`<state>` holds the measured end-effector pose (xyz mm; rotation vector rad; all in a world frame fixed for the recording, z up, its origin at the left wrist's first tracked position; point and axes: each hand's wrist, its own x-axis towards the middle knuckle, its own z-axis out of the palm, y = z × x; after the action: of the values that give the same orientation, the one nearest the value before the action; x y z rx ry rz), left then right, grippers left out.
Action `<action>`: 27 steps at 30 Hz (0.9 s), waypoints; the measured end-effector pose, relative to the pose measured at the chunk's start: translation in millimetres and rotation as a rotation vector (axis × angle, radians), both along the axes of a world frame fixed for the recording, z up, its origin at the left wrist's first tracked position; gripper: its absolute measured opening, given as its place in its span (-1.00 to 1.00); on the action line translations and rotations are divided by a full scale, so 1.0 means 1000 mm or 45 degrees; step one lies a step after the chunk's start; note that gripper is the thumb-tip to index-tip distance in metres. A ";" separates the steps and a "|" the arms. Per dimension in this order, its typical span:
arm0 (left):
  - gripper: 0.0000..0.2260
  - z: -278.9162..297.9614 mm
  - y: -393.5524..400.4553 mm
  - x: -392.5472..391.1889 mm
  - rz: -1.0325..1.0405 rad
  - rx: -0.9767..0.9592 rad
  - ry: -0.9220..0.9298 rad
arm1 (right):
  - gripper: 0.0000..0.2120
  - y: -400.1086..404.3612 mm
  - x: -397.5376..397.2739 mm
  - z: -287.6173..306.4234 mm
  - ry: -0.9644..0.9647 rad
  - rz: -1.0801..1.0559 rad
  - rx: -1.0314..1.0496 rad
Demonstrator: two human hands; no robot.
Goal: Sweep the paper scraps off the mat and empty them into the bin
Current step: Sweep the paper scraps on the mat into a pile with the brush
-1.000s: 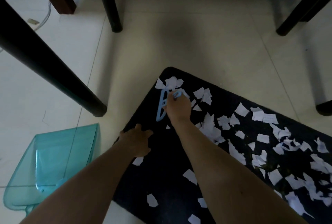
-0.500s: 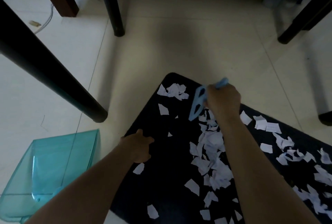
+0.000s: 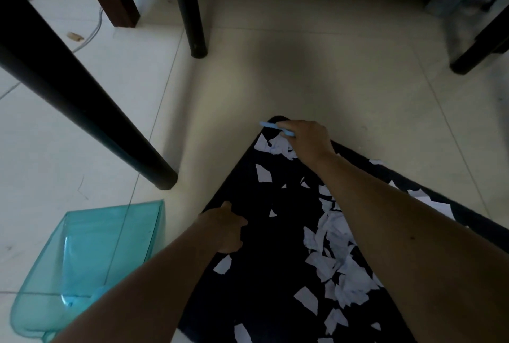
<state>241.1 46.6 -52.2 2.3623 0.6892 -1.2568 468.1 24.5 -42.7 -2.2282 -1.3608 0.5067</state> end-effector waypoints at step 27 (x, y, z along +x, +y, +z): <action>-0.47 -0.013 0.000 0.002 0.061 -0.011 0.003 | -0.79 -0.037 0.007 0.006 0.078 0.103 -0.333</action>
<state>242.9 46.2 -65.0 2.3239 0.7350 -1.2405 474.9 -12.7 -36.7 -2.3455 -1.4274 0.8167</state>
